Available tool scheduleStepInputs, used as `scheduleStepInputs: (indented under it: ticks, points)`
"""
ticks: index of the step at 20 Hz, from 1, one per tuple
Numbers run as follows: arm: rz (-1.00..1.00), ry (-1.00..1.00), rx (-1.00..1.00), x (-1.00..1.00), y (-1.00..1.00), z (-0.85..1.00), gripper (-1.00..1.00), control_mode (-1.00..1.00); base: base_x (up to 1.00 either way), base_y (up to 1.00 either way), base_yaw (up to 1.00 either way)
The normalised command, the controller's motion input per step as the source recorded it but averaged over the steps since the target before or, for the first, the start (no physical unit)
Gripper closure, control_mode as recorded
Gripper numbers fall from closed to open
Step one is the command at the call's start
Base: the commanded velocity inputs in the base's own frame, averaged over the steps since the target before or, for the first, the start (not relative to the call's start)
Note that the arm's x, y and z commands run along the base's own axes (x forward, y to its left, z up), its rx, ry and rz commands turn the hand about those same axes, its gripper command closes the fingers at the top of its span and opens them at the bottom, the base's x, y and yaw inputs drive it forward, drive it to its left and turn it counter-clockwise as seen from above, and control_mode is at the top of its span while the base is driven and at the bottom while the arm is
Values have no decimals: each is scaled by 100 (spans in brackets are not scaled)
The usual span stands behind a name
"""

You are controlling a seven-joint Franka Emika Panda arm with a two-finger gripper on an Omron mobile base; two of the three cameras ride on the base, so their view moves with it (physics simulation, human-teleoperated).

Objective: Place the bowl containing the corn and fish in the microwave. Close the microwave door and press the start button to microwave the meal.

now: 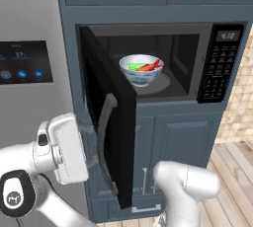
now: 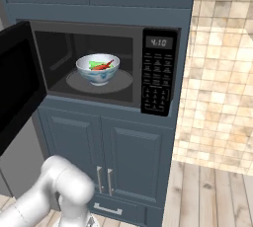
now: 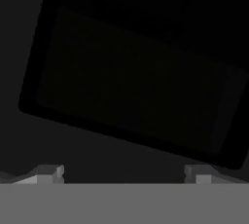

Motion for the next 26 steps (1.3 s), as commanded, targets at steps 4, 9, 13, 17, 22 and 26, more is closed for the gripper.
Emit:
scheduleStepInputs:
  ticks: [4,9,13,17,22,26]
  points:
    - [9,-4,17,4,-100,0,-100,-100,0,0,0]
    - [16,-5,21,11,-100,0,-100,-100,0,0,0]
    - [23,-2,23,22,-100,0,-100,-100,0,0,0]
    - [27,-3,23,29,-100,0,-100,-100,0,0,0]
    - [33,-1,19,71,-100,-4,-100,-100,0,0,0]
    - [30,-3,4,99,-77,-10,-100,-100,0,0,0]
